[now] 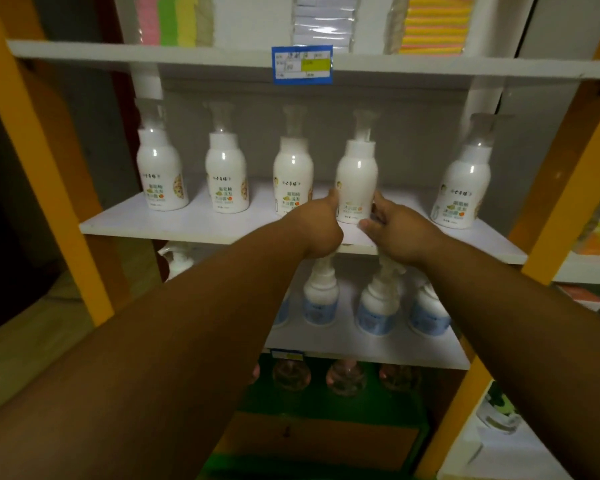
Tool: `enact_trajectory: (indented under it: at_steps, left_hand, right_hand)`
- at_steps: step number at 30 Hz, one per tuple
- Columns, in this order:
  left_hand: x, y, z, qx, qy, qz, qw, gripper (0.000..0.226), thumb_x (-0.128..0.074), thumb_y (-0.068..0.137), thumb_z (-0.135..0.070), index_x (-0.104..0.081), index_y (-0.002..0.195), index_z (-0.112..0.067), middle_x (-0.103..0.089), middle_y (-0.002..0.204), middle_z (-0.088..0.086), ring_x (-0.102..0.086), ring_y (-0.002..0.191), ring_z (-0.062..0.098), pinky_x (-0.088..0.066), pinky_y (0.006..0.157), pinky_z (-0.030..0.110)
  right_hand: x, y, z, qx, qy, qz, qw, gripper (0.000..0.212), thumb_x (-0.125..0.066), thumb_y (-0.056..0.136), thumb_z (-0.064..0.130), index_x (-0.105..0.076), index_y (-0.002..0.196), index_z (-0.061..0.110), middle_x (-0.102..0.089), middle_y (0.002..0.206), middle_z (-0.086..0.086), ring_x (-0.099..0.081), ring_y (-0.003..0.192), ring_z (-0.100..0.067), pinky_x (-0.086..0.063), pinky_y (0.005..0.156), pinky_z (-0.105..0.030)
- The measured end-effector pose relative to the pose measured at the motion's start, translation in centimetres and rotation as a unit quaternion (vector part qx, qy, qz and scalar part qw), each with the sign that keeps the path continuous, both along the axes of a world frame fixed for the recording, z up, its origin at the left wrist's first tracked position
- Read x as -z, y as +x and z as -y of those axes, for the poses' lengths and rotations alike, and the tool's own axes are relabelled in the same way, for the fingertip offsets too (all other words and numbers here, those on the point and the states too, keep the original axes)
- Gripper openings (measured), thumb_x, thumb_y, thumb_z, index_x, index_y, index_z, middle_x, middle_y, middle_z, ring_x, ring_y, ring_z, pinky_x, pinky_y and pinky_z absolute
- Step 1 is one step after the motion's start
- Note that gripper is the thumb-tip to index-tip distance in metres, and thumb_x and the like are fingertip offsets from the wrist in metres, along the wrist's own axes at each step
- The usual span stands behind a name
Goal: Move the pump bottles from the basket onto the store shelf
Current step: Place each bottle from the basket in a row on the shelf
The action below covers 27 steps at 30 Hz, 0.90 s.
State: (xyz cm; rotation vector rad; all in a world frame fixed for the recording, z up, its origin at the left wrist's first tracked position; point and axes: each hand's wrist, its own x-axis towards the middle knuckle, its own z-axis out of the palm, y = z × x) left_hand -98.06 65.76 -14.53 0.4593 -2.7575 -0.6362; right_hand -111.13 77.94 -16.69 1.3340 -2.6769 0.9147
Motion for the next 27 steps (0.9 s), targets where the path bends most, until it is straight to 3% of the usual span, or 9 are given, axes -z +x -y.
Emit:
enact_trajectory:
  at_steps: [3, 6, 13, 19, 22, 25, 27]
  left_hand:
    - [-0.2, -0.2, -0.3, 0.000, -0.024, 0.039, 0.999, 0.086, -0.052, 0.094, -0.012, 0.004, 0.159, -0.018, -0.056, 0.137, 0.009, -0.059, 0.111, 0.025, -0.050, 0.098, 0.038]
    - [-0.2, -0.5, -0.5, 0.002, -0.046, 0.059, 0.997, 0.088, -0.049, 0.095, -0.014, 0.014, 0.157, -0.018, -0.058, 0.134, 0.010, -0.060, 0.105, 0.024, -0.051, 0.096, 0.039]
    - [0.1, -0.9, -0.2, -0.001, -0.050, 0.058, 0.997, 0.088, -0.049, 0.095, -0.016, 0.014, 0.157, -0.021, -0.059, 0.129, 0.008, -0.058, 0.093, 0.020, -0.050, 0.084, 0.034]
    - [0.2, -0.9, 0.0, -0.009, -0.056, 0.058, 0.997, 0.086, -0.047, 0.095, -0.015, 0.011, 0.157, -0.024, -0.060, 0.127, 0.009, -0.059, 0.093, 0.021, -0.050, 0.085, 0.033]
    - [0.7, -0.5, -0.5, -0.014, -0.046, 0.012, 0.999, 0.081, -0.050, 0.096, -0.015, 0.000, 0.159, -0.023, -0.057, 0.137, 0.006, -0.060, 0.103, 0.022, -0.048, 0.092, 0.035]
    - [3.2, 1.2, -1.1, -0.044, -0.029, -0.152, 0.987, 0.055, -0.049, 0.097, -0.015, -0.038, 0.150, -0.023, -0.058, 0.140, 0.002, -0.057, 0.120, 0.022, -0.042, 0.103, 0.034]
    - [5.0, 2.9, -0.6, -0.080, -0.019, -0.245, 0.966, 0.047, -0.050, 0.097, -0.014, -0.050, 0.143, -0.023, -0.058, 0.139, 0.001, -0.053, 0.126, 0.021, -0.038, 0.108, 0.032]
  right_hand:
    - [0.0, 0.1, -0.1, 0.014, -0.004, -0.011, 1.000, 0.056, -0.049, 0.100, 0.039, -0.030, 0.153, 0.031, -0.060, 0.142, 0.000, -0.061, 0.121, -0.025, -0.048, 0.103, -0.050]
    - [0.1, 0.2, -0.1, 0.031, -0.005, -0.018, 0.999, 0.052, -0.049, 0.100, 0.039, -0.034, 0.149, 0.027, -0.062, 0.138, -0.002, -0.062, 0.119, -0.026, -0.050, 0.101, -0.050]
    - [0.1, 0.5, -0.2, 0.042, -0.007, -0.023, 0.999, 0.048, -0.049, 0.100, 0.040, -0.038, 0.144, 0.027, -0.063, 0.136, -0.001, -0.062, 0.118, -0.026, -0.050, 0.100, -0.050]
    - [0.2, 0.7, -0.2, 0.048, -0.006, -0.033, 0.998, 0.045, -0.047, 0.100, 0.042, -0.040, 0.142, 0.028, -0.064, 0.134, 0.001, -0.063, 0.114, -0.025, -0.052, 0.097, -0.050]
    - [0.2, 0.7, -0.2, 0.050, -0.009, -0.033, 0.998, 0.044, -0.046, 0.100, 0.044, -0.040, 0.141, 0.028, -0.064, 0.134, 0.001, -0.064, 0.113, -0.024, -0.053, 0.095, -0.050]
    - [0.3, 0.7, -0.2, 0.055, -0.004, -0.027, 0.998, 0.045, -0.046, 0.100, 0.046, -0.039, 0.141, 0.028, -0.062, 0.137, 0.001, -0.064, 0.114, -0.024, -0.054, 0.095, -0.051]
    - [0.4, 0.6, -0.3, 0.059, -0.001, -0.025, 0.998, 0.046, -0.045, 0.101, 0.046, -0.038, 0.142, 0.028, -0.061, 0.139, 0.001, -0.063, 0.116, -0.024, -0.053, 0.096, -0.051]
